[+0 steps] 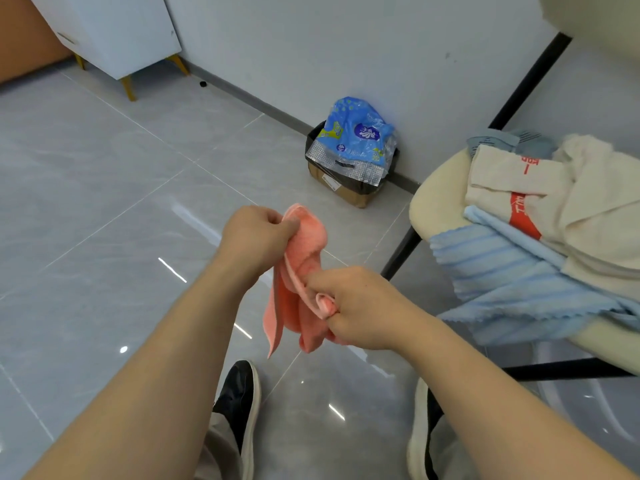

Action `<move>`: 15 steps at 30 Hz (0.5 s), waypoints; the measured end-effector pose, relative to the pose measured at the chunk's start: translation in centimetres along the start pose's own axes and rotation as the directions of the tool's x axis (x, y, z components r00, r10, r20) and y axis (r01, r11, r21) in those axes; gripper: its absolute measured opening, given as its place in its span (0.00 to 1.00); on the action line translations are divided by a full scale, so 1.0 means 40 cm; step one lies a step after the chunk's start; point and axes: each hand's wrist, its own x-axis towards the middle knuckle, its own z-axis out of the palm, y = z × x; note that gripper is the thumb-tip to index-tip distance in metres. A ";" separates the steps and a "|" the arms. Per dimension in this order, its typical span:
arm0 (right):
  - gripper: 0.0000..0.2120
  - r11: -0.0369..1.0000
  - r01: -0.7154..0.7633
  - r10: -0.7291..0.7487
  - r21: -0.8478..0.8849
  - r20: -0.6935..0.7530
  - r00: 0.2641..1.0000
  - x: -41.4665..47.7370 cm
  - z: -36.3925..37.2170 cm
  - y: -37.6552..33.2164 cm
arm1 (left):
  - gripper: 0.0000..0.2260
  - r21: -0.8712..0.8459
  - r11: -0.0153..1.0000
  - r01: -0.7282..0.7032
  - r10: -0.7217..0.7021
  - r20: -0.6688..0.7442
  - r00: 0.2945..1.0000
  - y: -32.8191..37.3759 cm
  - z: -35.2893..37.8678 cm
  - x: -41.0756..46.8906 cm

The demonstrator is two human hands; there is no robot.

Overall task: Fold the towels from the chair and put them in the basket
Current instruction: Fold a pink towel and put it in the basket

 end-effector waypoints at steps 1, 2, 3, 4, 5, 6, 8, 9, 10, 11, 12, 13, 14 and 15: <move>0.06 0.998 -0.022 0.021 0.053 0.027 0.999 -0.004 0.004 0.005 | 0.19 0.036 0.999 -0.030 0.031 -0.015 0.999 0.004 0.002 -0.002; 0.10 0.989 -0.067 0.057 0.133 0.076 0.995 -0.006 0.006 0.011 | 0.17 0.070 0.996 -0.050 0.052 -0.023 0.998 0.008 0.003 -0.004; 0.17 0.966 -0.123 0.092 0.229 0.145 0.985 -0.008 0.005 0.015 | 0.16 0.108 0.992 -0.069 0.072 -0.031 0.997 0.013 0.003 -0.009; 0.25 0.933 -0.176 0.117 0.314 0.199 0.973 -0.008 0.005 0.017 | 0.15 0.149 0.984 -0.094 0.100 -0.031 0.995 0.018 0.002 -0.013; 0.27 0.904 -0.216 0.148 0.369 0.205 0.968 -0.006 0.008 0.020 | 0.14 0.179 0.976 -0.123 0.128 -0.021 0.992 0.019 0.001 -0.014; 0.25 0.879 -0.242 0.193 0.411 0.157 0.969 -0.001 0.011 0.024 | 0.10 0.194 0.969 -0.152 0.156 -0.006 0.988 0.021 -0.001 -0.016; 0.15 0.846 -0.287 0.343 0.450 -0.046 0.938 0.017 0.016 0.041 | 0.04 0.211 0.958 -0.195 0.192 0.036 0.981 0.026 -0.007 -0.030; 0.12 0.829 -0.310 0.412 0.466 -0.132 0.902 0.026 0.017 0.049 | 0.04 0.217 0.950 -0.223 0.214 0.064 0.975 0.029 -0.010 -0.037; 0.12 0.816 -0.325 0.455 0.478 -0.183 0.872 0.033 0.016 0.056 | 0.06 0.211 0.945 -0.248 0.232 0.096 0.968 0.033 -0.013 -0.044; 0.16 0.818 -0.323 0.464 0.475 -0.215 0.859 0.038 0.015 0.062 | 0.07 0.186 0.947 -0.261 0.239 0.133 0.962 0.036 -0.014 -0.051; 0.19 0.830 -0.310 0.451 0.463 -0.231 0.862 0.042 0.015 0.067 | 0.08 0.156 0.951 -0.266 0.239 0.171 0.956 0.037 -0.015 -0.056; 0.22 0.841 -0.290 0.430 0.457 -0.240 0.870 0.044 0.012 0.069 | 0.08 0.132 0.953 -0.271 0.243 0.198 0.950 0.037 -0.017 -0.056; 0.23 0.847 -0.266 0.409 0.460 -0.246 0.879 0.047 0.007 0.066 | 0.07 0.112 0.952 -0.283 0.255 0.213 0.943 0.039 -0.020 -0.058; 0.23 0.849 -0.240 0.392 0.472 -0.255 0.884 0.051 0.004 0.061 | 0.07 0.099 0.948 -0.303 0.276 0.217 0.936 0.040 -0.021 -0.057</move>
